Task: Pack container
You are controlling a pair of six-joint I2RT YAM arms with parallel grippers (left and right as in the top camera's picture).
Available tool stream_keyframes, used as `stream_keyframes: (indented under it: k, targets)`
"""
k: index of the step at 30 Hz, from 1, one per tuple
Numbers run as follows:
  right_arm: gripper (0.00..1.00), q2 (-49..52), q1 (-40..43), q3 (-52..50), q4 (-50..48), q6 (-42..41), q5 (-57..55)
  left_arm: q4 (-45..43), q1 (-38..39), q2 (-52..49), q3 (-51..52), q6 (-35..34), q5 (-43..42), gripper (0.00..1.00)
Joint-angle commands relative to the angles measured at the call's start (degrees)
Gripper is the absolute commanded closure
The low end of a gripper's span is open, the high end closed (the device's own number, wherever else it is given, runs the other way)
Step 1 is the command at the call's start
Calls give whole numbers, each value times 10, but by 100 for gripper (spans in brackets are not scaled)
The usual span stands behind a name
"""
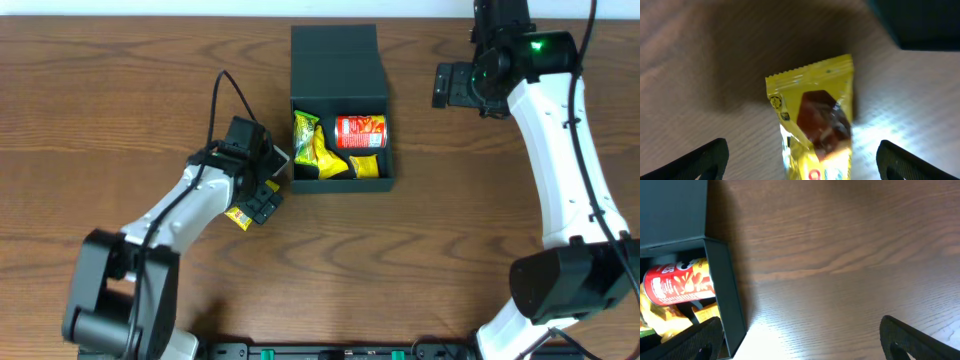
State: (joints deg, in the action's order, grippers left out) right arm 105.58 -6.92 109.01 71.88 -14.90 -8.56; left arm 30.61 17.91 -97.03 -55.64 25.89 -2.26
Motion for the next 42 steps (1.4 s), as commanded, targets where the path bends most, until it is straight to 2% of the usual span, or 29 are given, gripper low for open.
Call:
stream_keyframes:
  k: [1,6,8,9,14,16,18,28,37,42]
  targets:
    - [1,5,5,7,-2,-9,-1,-7,1,-14,-7,-28,27,5]
    - [1,5,5,7,-2,-9,-2,-27,1,-21,-7,-28,26,5]
    - [1,5,5,7,-2,-9,-3,-28,1,-24,-7,-28,27,0]
    - [1,5,5,7,-2,-9,-3,-28,1,-26,-7,-28,27,7]
    - [1,5,5,7,-2,-9,-3,-28,1,-42,-7,-28,26,6]
    - [1,5,5,7,-2,-9,-3,-28,1,-45,-7,-28,26,14]
    - [1,5,5,7,-2,-9,-3,-28,1,-46,-7,-28,25,30]
    - [1,5,5,7,-4,-9,-3,-28,1,-46,-7,-28,25,56]
    - [1,5,5,7,-4,-9,-3,-28,1,-44,-11,-28,25,66]
    - [1,5,5,7,-5,-9,-3,-15,1,-44,-46,-48,29,67]
